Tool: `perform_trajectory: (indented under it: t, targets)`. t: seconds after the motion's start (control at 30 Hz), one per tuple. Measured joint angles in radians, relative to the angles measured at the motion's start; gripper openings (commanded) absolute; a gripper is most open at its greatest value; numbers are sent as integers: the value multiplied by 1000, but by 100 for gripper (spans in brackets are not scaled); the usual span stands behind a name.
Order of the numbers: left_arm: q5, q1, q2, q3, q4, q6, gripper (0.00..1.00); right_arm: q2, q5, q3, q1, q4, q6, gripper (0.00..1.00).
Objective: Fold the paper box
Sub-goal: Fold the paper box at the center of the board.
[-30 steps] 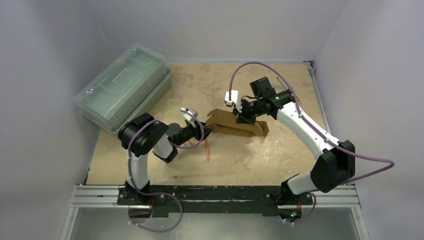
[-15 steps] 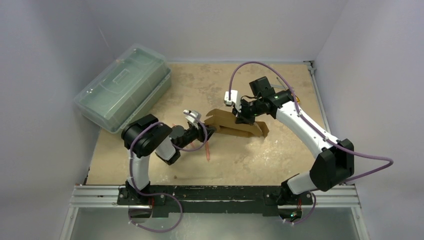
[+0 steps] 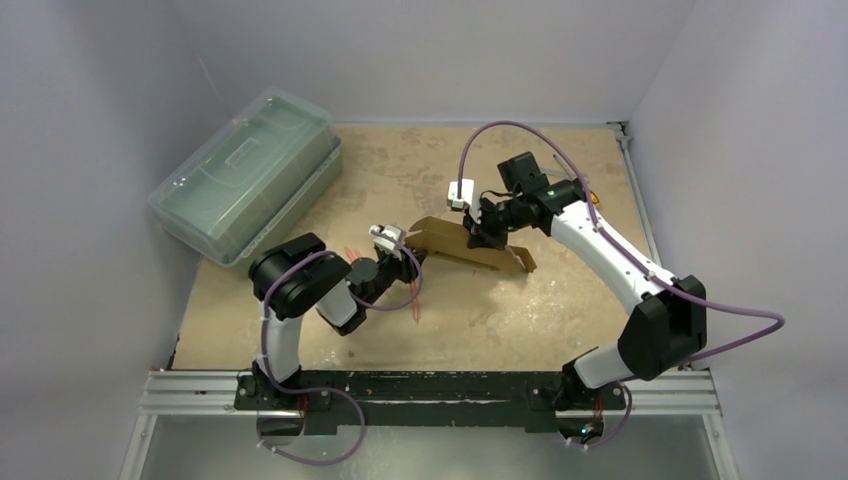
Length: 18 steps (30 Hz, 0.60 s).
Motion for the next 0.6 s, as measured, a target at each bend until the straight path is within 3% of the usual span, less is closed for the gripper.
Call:
perform_trajectory:
  t: [0.33,0.6]
  targets:
    - [-148,-69,0,0,0,49,39,9,-7,7,-6,0,20,0]
    - [-176,-73,0,11,0,61,32,47,-4,24,-30,5,71,0]
